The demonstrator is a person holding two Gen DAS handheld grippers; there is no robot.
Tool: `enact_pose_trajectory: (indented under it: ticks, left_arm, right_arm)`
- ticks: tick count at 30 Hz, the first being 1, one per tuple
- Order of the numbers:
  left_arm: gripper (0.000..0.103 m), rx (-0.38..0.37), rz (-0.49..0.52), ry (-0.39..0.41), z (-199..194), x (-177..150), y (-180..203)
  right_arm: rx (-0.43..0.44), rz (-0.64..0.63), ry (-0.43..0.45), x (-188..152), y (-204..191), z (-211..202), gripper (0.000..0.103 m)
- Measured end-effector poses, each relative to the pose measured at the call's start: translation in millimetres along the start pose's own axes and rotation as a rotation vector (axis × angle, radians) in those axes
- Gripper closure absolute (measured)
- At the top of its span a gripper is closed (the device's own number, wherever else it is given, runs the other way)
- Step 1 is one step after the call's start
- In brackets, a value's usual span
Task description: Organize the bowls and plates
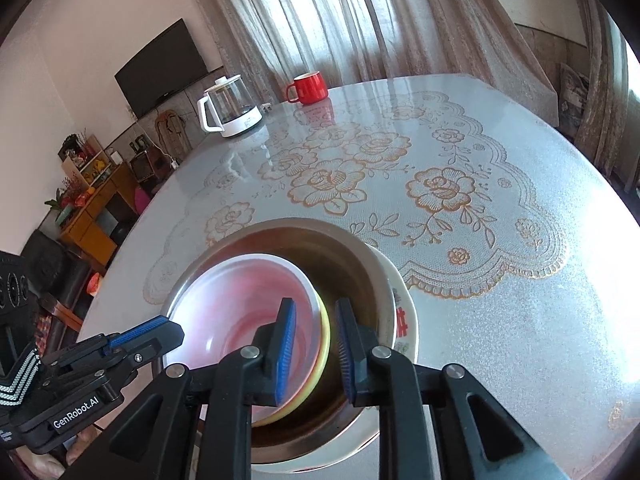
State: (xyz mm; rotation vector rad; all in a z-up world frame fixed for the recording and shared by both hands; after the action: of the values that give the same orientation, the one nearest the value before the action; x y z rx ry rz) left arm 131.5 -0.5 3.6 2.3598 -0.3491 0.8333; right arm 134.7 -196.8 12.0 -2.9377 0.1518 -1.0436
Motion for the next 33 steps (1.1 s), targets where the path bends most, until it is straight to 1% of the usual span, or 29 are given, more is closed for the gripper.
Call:
enact_pose_trajectory:
  ticks: [1,3,5,9,12,14,18,20,22,26,29,31,33]
  left_arm:
    - [0.088,0.004,0.002,-0.002,1.3,0.1,0.7]
    - [0.088,0.004,0.002,-0.004,2.9,0.0,1.6]
    - [0.088,0.020,0.015,0.003,3.7,-1.0,2.4]
    - [0.088,0.042,0.034,0.011,5.4,-2.1,4.6]
    - [0.087,0.050,0.040,0.015,5.1,-3.1,4.8]
    - [0.086,0.051,0.041,0.018,3.9,-3.9,5.6]
    - [0.080,0.067,0.057,0.035,-1.1,-4.6,9.3]
    - [0.077,0.075,0.065,0.045,-4.5,-5.3,11.1]
    - [0.071,0.098,0.068,0.057,-8.3,-6.2,12.1]
    - [0.069,0.148,0.055,0.090,-17.0,-8.7,6.8]
    - [0.061,0.208,0.057,0.119,-22.9,-11.9,3.1]
    - [0.051,0.245,0.061,0.139,-27.2,-16.5,1.5]
    - [0.047,0.269,0.066,0.158,-30.3,-22.1,0.1]
  right_arm:
    - [-0.019,-0.011,0.000,-0.7,-1.6,1.5,0.084]
    - [-0.048,-0.013,-0.012,-2.4,-1.2,7.0,0.089]
    - [-0.048,-0.014,-0.006,-3.0,-0.1,8.0,0.089]
    - [-0.035,-0.014,0.012,-2.7,0.8,3.4,0.089]
    - [-0.041,-0.005,0.011,-3.5,2.3,2.2,0.085]
    - [-0.045,0.004,0.009,-5.1,3.4,2.0,0.084]
    - [-0.053,0.017,0.030,-7.9,4.5,-2.5,0.082]
    - [-0.056,0.028,0.045,-8.6,4.6,-6.3,0.078]
    - [-0.063,0.025,0.074,-9.6,2.3,-12.6,0.075]
    - [-0.095,0.016,0.150,-12.3,-5.4,-29.3,0.071]
    - [-0.133,0.011,0.192,-19.2,-11.9,-39.4,0.069]
    - [-0.172,0.018,0.214,-26.7,-15.0,-44.6,0.065]
    - [-0.214,0.021,0.242,-36.5,-18.4,-50.9,0.062]
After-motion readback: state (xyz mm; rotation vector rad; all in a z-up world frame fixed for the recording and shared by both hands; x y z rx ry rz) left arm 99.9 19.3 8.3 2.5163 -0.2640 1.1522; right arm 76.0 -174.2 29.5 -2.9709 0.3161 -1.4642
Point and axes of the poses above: each gripper's, at about its wrist camera, not at the fingertips, and z roughly the way its jaws point, y to its right, x to its top, the point moved 1 cm from there along z, roughly the way its jaws point, and after that the axes turned 15 degrees about -x, right-handed, at the moved point
